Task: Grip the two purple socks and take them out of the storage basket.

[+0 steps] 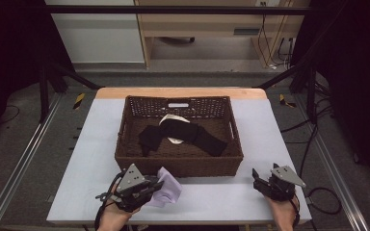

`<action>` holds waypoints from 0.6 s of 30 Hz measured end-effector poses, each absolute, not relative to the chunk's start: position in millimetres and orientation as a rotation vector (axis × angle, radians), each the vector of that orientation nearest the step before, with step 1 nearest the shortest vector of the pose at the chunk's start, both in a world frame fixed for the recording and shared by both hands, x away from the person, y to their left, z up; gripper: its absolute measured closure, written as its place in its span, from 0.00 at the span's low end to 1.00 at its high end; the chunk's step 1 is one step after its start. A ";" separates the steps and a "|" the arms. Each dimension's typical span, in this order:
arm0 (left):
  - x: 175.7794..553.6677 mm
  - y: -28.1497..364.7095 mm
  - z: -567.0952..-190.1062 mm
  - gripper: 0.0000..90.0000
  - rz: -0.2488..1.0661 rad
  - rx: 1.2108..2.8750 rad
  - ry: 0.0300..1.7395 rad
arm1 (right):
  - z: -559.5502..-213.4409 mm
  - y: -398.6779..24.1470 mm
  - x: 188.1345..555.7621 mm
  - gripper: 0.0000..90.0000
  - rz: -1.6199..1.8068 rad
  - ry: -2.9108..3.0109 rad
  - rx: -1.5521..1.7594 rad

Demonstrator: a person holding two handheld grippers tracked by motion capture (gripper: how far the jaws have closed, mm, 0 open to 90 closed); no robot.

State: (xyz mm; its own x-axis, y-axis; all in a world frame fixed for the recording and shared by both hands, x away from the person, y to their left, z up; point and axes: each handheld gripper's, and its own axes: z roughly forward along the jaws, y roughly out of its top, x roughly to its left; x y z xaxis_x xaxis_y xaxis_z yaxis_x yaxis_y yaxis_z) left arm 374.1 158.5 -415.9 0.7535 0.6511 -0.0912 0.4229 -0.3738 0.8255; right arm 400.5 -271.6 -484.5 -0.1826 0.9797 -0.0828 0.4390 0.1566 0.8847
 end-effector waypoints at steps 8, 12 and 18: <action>383.4 146.8 -439.9 0.93 0.278 2.090 0.837 | -484.6 -271.2 401.0 0.25 0.964 1.732 1.367; 387.4 141.9 -446.8 0.91 0.284 2.114 0.844 | -484.7 -270.7 401.2 0.25 0.959 1.736 1.365; 388.5 144.1 -447.0 0.70 0.288 2.085 0.863 | -484.6 -271.1 401.4 0.25 0.962 1.735 1.370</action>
State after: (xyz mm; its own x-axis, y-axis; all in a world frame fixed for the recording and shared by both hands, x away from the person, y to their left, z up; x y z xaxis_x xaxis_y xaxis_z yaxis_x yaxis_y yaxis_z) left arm 388.5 144.1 -447.0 0.7365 0.6693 -0.0980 0.4764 -0.4104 0.7775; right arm 401.4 -271.1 -484.6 -0.1815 0.9797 -0.0851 0.4472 0.1593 0.8801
